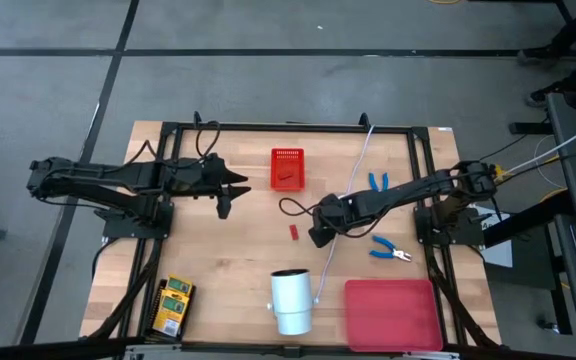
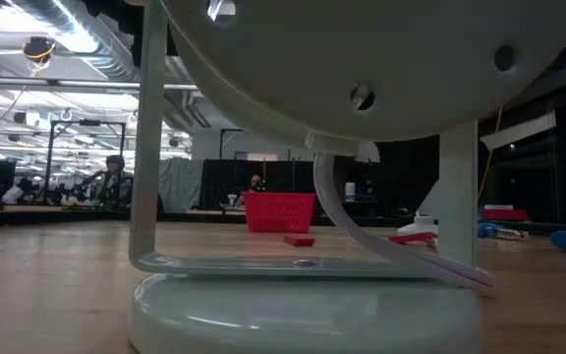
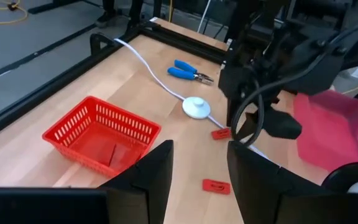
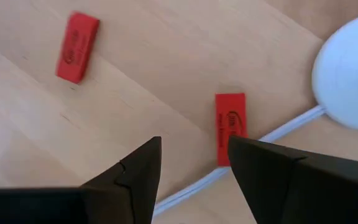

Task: Pick & Place School Supplies
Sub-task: Put the red eraser into the red bin

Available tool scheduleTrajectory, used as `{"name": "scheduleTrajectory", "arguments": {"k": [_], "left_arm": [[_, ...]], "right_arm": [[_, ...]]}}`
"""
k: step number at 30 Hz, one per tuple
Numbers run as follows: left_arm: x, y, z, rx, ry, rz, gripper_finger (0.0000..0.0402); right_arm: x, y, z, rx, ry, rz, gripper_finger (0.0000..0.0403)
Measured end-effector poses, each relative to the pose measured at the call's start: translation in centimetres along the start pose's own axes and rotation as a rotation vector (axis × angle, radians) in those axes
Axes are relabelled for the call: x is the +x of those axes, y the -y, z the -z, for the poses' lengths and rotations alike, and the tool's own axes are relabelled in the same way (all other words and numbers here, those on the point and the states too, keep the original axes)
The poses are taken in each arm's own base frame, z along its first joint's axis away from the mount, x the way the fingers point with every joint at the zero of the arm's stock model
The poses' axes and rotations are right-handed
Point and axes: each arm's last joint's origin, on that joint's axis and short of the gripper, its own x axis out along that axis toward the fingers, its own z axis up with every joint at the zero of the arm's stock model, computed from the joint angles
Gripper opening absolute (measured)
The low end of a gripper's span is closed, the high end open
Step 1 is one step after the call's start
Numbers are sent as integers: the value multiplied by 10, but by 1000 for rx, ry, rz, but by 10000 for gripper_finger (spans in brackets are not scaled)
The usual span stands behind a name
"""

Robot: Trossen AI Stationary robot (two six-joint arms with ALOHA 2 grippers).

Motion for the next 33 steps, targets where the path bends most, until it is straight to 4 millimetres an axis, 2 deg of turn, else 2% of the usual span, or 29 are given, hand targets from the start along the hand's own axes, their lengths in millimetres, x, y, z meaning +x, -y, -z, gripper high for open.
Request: {"name": "scheduleTrajectory", "arguments": {"k": [10, 21, 26, 29, 33], "left_arm": [[0, 0, -1, -20, 5, 4, 147], [0, 1, -3, -45, 26, 12, 145], [-1, 1, -3, -52, 28, 13, 144], [-1, 1, -3, -53, 28, 13, 143], [-1, 1, -3, -53, 28, 13, 143]], "right_arm": [[18, 1, 1, -119, -4, 70, 191], [37, 2, 4, -133, -4, 138, 191], [40, -1, 7, -141, 2, 147, 191], [40, -1, 8, -119, 17, 155, 183], [40, -1, 8, -94, 16, 155, 151]]}}
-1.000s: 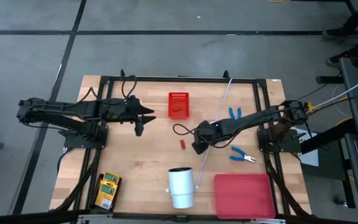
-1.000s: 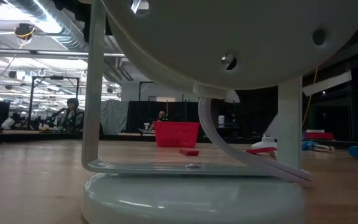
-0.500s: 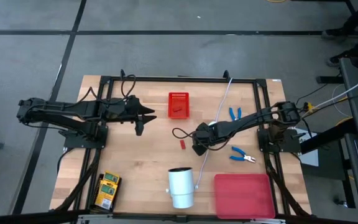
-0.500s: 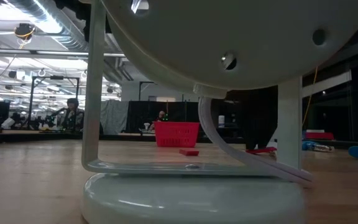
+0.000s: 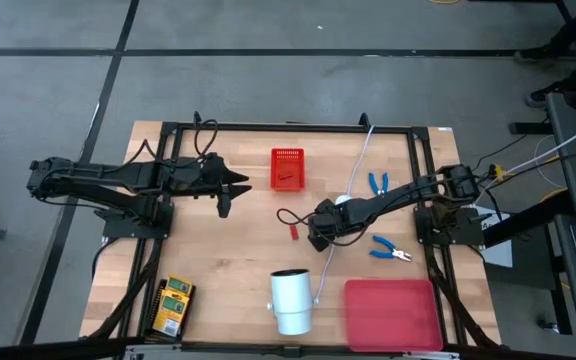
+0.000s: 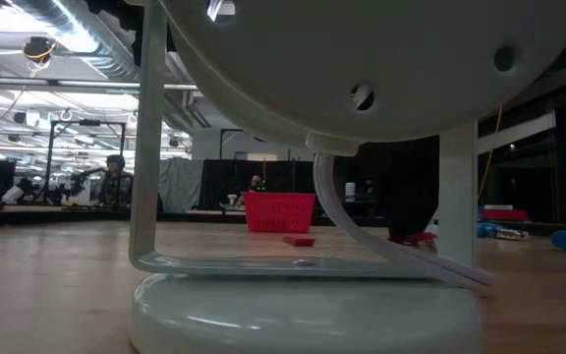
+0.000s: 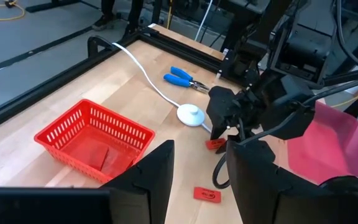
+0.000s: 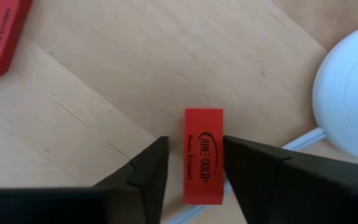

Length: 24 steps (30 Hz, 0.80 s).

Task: Pick & Place School Supplies
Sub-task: Put the red eraser into the red bin

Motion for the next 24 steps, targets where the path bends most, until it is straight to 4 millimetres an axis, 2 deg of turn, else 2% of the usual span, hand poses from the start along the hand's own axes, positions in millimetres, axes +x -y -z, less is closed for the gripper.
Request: {"name": "scheduleTrajectory", "arguments": {"k": [8, 11, 15, 19, 24], "left_arm": [[0, 0, 0, -1, 0, 0, 143], [0, 0, 0, -6, 0, 0, 143], [0, 0, 0, -6, 0, 0, 143], [0, 0, 0, -7, 2, -6, 143], [0, -1, 0, -5, 3, -28, 143]], "right_arm": [[-2, -1, 1, 16, 7, -16, 78], [-9, -3, 2, 19, 36, -44, 74], [-29, -7, -6, 34, 107, -94, 81], [-56, -12, -25, 33, 221, -141, 81], [-91, -14, -70, 19, 372, -177, 81]]}}
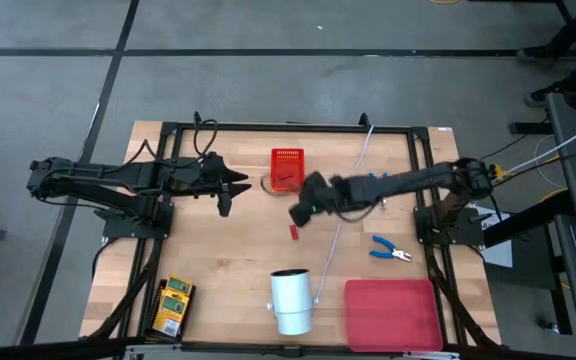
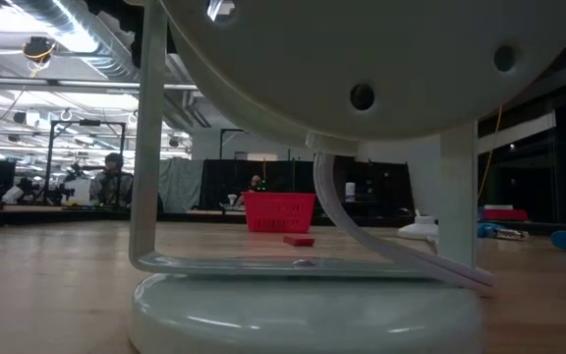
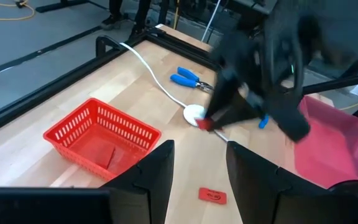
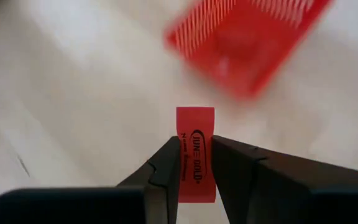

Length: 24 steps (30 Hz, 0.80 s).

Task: Pick & Place School Supplies
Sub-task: Put the red eraser into the red bin

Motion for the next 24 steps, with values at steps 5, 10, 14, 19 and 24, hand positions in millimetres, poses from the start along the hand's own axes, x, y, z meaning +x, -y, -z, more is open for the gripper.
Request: {"name": "scheduleTrajectory", "arguments": {"k": [5, 10, 14, 19, 24], "left_arm": [[0, 0, 0, 0, 3, -7, 143], [-1, -1, -1, -8, 9, -15, 143], [-3, -1, -1, -10, 15, -14, 143], [-6, -1, -2, -13, 27, -16, 143], [-8, -2, -3, -15, 33, -14, 143]], "right_arm": [[3, 22, -56, 21, 134, 26, 81], [27, 68, -100, 112, 171, 9, 81], [59, 87, -112, 149, 94, -108, 81], [87, 81, -100, 151, -24, -189, 85], [93, 67, -90, 129, -59, -235, 106]]}}
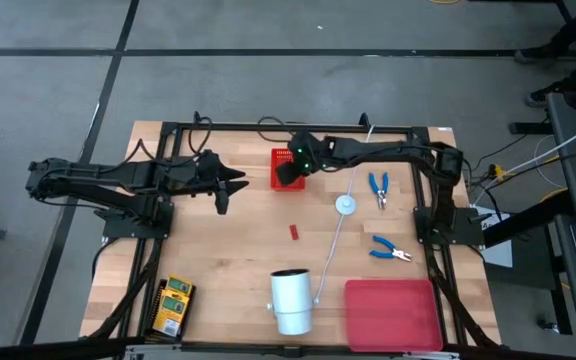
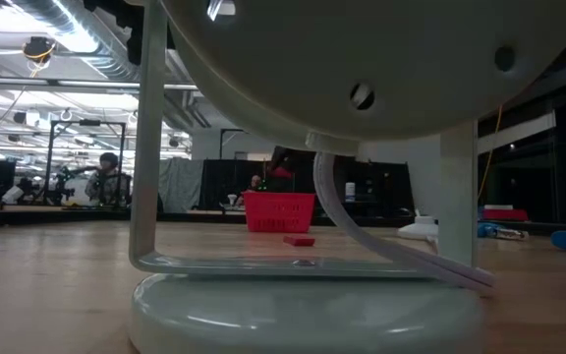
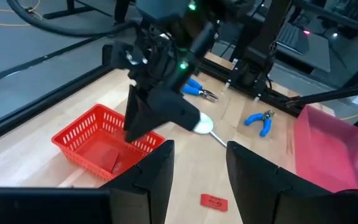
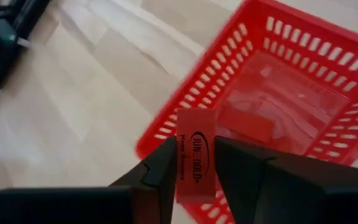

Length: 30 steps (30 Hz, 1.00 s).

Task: Pick & Place School Supplies
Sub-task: Put the red eraser into the red bin

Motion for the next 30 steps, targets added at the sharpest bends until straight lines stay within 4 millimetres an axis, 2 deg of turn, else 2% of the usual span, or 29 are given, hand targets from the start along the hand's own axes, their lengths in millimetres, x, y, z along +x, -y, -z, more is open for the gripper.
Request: {"name": "scheduleTrajectory", "arguments": {"k": [10, 12, 16, 21, 24, 30], "left_arm": [[0, 0, 1, 1, -8, 0, 143], [-1, 0, 2, -3, -24, 3, 143], [-9, -1, 10, -2, -92, -6, 143], [-21, -4, 18, 21, -134, -86, 143], [-28, -3, 17, 28, -95, -105, 143], [-38, -3, 14, 37, -37, -116, 143]], "right_arm": [[-12, -9, 4, 34, 21, 27, 178], [-16, -17, 14, 13, -44, 0, 183], [-34, -49, 47, -37, -259, -154, 183], [-52, -81, 78, 32, -390, -247, 172], [-47, -82, 83, 111, -389, -191, 167], [-24, -79, 94, 204, -395, -97, 169]]}}
